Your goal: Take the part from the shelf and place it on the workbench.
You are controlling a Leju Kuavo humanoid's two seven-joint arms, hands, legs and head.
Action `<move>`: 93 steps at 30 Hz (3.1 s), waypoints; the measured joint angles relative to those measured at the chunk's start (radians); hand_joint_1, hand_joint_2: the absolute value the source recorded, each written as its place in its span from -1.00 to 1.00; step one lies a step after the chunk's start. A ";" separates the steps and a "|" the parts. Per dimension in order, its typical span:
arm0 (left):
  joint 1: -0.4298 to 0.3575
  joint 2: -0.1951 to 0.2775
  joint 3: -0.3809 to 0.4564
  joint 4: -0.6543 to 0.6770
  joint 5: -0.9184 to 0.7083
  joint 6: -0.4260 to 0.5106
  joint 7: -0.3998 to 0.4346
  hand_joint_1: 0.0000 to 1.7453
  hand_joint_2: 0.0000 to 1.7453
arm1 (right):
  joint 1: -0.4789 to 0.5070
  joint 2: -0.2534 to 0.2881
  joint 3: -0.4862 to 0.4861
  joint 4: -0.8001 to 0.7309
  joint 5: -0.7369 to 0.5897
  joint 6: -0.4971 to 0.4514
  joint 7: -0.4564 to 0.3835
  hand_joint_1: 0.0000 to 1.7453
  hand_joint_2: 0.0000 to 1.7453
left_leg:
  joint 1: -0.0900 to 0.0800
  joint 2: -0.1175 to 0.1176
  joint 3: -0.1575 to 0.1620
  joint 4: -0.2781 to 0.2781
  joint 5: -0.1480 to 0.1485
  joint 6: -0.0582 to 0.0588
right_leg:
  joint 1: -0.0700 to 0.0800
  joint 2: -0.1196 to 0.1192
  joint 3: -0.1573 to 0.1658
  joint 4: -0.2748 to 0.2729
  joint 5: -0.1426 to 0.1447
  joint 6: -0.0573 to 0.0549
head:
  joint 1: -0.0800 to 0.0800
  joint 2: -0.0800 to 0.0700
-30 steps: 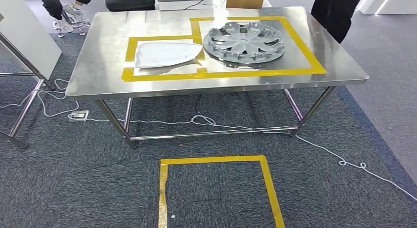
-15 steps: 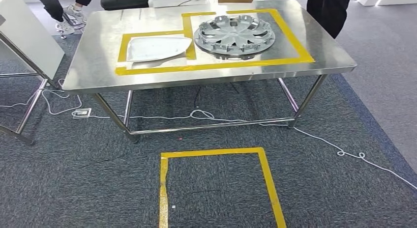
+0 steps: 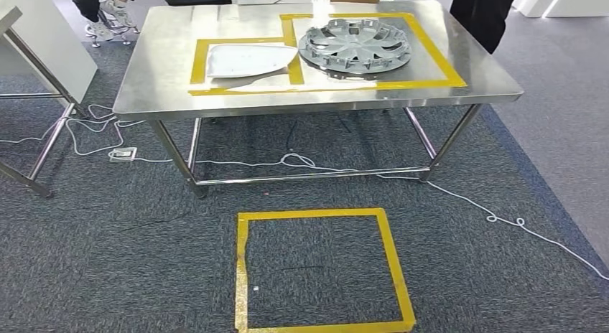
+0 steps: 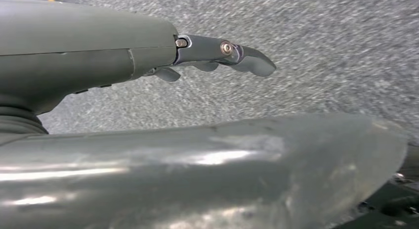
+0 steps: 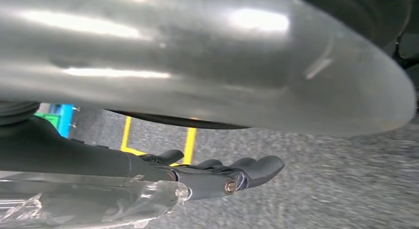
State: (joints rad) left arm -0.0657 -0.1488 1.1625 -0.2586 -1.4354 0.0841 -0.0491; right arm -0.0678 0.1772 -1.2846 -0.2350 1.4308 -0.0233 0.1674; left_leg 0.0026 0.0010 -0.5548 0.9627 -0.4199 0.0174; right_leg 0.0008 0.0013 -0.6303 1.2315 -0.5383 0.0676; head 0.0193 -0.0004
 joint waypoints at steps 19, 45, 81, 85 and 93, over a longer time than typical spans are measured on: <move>-0.004 0.000 0.000 0.001 -0.001 0.000 0.002 -1.00 -1.00 | -0.004 0.000 0.001 0.000 -0.004 0.002 -0.005 -1.00 -1.00 | 0.002 -0.005 0.086 0.019 -0.077 -0.048 | 0.007 -0.002 0.023 -0.248 0.168 -0.041 | -0.009 0.000; 0.000 0.001 0.000 0.002 0.003 -0.021 0.002 -1.00 1.00 | -0.001 0.000 0.001 0.000 -0.005 0.002 -0.007 -1.00 -1.00 | 0.004 -0.002 -0.034 -0.017 0.062 -0.032 | 0.013 0.002 0.128 -0.262 0.072 -0.041 | -0.011 0.000; -0.001 0.004 0.000 0.006 0.011 -0.053 0.002 -1.00 -1.00 | -0.002 0.000 0.001 0.000 -0.014 -0.002 -0.020 -1.00 -1.00 | 0.002 -0.002 -0.050 -0.016 0.070 -0.031 | 0.010 0.002 0.112 -0.260 0.082 -0.037 | -0.011 0.000; -0.001 0.004 0.000 0.006 0.011 -0.053 0.002 -1.00 -1.00 | -0.002 0.000 0.001 0.000 -0.014 -0.002 -0.021 -1.00 -1.00 | 0.002 -0.002 -0.050 -0.016 0.070 -0.031 | 0.010 0.002 0.112 -0.260 0.082 -0.037 | -0.011 0.000; -0.001 0.004 0.000 0.006 0.011 -0.053 0.002 -1.00 -1.00 | -0.002 0.000 0.001 0.000 -0.014 -0.002 -0.021 -1.00 -1.00 | 0.002 -0.002 -0.050 -0.016 0.070 -0.032 | 0.010 0.002 0.112 -0.260 0.082 -0.037 | -0.011 0.000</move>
State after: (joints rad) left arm -0.0663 -0.1446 1.1627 -0.2522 -1.4248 0.0309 -0.0467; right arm -0.0693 0.1774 -1.2840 -0.2350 1.4168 -0.0256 0.1469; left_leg 0.0044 -0.0014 -0.6051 0.9466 -0.3499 -0.0143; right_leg 0.0104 0.0034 -0.5185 0.9710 -0.4564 0.0309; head 0.0087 -0.0004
